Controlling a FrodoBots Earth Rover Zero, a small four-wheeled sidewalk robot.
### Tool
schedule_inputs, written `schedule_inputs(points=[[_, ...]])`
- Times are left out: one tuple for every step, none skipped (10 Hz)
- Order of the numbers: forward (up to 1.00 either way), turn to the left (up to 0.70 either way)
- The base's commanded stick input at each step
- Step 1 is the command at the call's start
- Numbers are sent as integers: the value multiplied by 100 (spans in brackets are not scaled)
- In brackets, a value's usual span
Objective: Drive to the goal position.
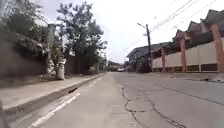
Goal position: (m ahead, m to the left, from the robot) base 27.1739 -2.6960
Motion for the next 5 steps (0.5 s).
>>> schedule_inputs(points=[[70,0],[70,0],[70,0],[70,0],[70,0]])
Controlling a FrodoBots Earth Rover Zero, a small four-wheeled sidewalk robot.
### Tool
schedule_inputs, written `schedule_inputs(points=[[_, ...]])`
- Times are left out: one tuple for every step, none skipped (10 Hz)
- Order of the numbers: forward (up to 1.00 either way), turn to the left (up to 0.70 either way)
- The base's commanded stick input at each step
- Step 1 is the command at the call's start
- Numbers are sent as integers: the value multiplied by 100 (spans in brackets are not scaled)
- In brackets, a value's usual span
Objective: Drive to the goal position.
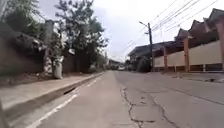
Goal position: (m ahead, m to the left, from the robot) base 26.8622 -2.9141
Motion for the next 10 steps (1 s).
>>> schedule_inputs(points=[[70,0],[70,0],[70,-4],[70,-20],[70,-35],[70,-12],[70,0],[70,0],[70,0],[70,0]])
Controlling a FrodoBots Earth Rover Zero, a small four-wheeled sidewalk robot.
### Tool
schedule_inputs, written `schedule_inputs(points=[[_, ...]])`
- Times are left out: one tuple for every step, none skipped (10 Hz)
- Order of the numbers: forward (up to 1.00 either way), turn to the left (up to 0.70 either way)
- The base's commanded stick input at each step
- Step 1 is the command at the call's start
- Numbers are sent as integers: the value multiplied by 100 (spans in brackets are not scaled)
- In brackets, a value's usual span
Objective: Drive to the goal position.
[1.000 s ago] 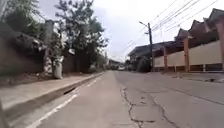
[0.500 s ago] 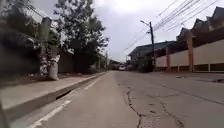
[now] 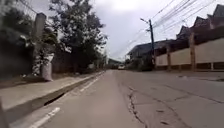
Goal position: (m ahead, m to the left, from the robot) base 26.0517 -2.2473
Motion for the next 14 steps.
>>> schedule_inputs(points=[[70,0],[70,0],[70,0],[70,0],[70,0],[70,0],[70,0],[70,0],[70,0],[70,0],[70,0],[70,-8],[70,-20],[70,-19]])
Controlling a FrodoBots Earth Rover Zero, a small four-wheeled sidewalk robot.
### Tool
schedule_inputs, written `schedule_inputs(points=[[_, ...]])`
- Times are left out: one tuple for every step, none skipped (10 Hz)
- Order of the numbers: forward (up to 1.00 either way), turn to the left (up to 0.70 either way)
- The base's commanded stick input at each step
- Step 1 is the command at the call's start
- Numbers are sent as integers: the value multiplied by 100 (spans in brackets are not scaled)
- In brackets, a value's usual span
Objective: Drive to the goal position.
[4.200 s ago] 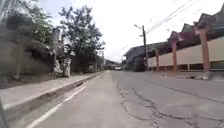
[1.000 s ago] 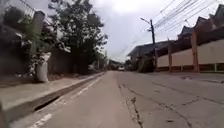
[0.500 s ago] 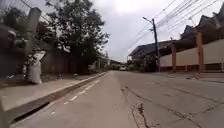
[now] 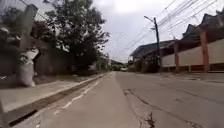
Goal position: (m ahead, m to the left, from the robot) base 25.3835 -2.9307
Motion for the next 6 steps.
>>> schedule_inputs(points=[[70,-2],[70,0],[70,0],[70,0],[70,0],[70,0]])
